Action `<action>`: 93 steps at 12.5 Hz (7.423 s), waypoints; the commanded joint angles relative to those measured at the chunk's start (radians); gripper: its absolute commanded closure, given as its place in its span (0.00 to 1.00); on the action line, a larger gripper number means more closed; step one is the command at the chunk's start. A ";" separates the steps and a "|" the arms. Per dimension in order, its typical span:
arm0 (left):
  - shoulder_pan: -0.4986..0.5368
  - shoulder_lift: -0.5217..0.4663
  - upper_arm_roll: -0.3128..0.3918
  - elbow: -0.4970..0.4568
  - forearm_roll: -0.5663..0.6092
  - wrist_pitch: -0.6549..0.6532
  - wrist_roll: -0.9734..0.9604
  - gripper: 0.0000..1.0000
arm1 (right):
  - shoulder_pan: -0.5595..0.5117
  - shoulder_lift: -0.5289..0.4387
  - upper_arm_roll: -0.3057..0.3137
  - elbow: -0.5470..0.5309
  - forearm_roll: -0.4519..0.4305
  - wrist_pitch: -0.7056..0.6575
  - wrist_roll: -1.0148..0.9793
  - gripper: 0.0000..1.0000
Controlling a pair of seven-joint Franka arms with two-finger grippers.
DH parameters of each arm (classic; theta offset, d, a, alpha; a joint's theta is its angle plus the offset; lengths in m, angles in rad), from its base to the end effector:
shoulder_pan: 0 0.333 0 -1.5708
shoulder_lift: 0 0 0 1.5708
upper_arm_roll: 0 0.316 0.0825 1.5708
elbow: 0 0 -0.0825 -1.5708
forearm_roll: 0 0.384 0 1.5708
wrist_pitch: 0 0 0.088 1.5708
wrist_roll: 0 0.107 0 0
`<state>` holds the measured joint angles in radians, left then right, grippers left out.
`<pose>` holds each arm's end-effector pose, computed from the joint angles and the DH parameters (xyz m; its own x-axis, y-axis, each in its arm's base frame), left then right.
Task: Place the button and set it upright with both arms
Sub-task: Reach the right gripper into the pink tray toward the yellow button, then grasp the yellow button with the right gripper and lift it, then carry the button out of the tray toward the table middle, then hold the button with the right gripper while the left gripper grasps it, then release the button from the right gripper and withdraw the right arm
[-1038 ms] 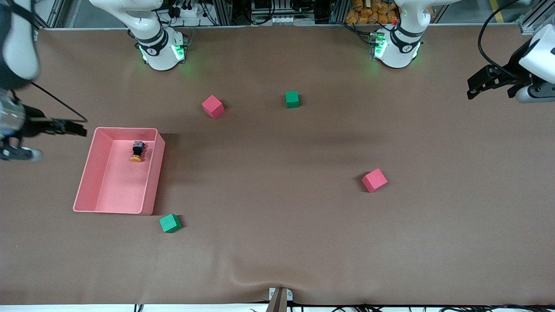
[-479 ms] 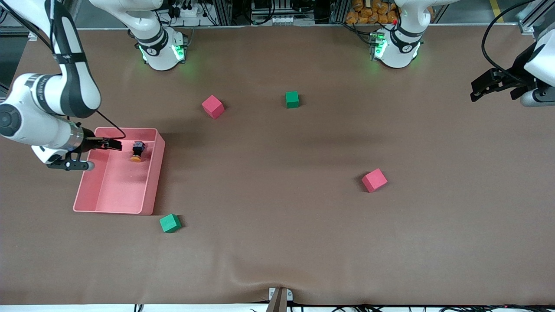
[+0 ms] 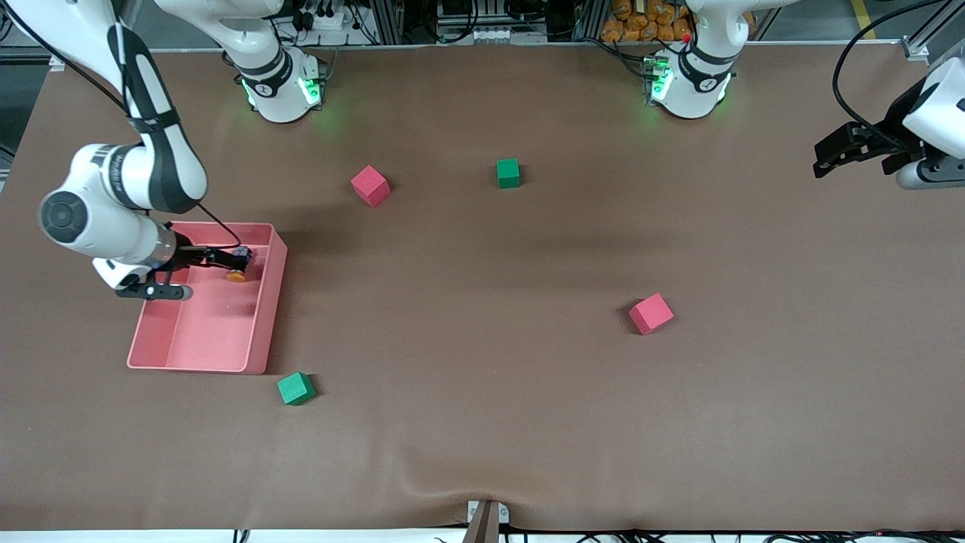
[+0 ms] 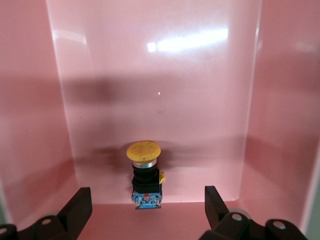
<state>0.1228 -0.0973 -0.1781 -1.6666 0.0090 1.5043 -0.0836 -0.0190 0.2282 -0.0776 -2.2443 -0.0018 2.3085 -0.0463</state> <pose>0.5156 -0.0321 0.6253 0.9975 0.0309 -0.0640 0.0290 -0.9991 -0.0317 0.5217 -0.0509 0.2525 0.9854 -0.0487 -0.1633 -0.0475 -0.9988 0.0111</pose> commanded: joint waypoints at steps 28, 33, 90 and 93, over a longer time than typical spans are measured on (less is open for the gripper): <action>0.075 0.060 -0.074 0.053 -0.142 0.109 0.044 0.00 | -0.009 -0.035 -0.102 0.268 0.082 -0.122 -0.874 1.00; 0.080 0.088 -0.072 0.054 -0.127 0.117 0.045 0.00 | 0.054 -0.007 -0.093 0.494 0.017 -0.386 -0.775 1.00; -0.560 0.915 -0.149 0.249 0.023 0.606 -0.564 0.00 | 0.504 -0.032 -0.152 0.687 0.060 -0.598 0.195 0.00; -0.563 0.950 -0.149 0.258 0.025 0.606 -0.567 0.00 | 0.385 -0.107 -0.157 0.628 0.051 -0.630 0.099 0.00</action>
<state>-0.4334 0.8236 -0.3345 -1.4475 0.0260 2.1138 -0.6332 0.4425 0.1940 -0.2509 -1.5291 0.0372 1.6726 0.1031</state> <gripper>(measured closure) 0.000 0.000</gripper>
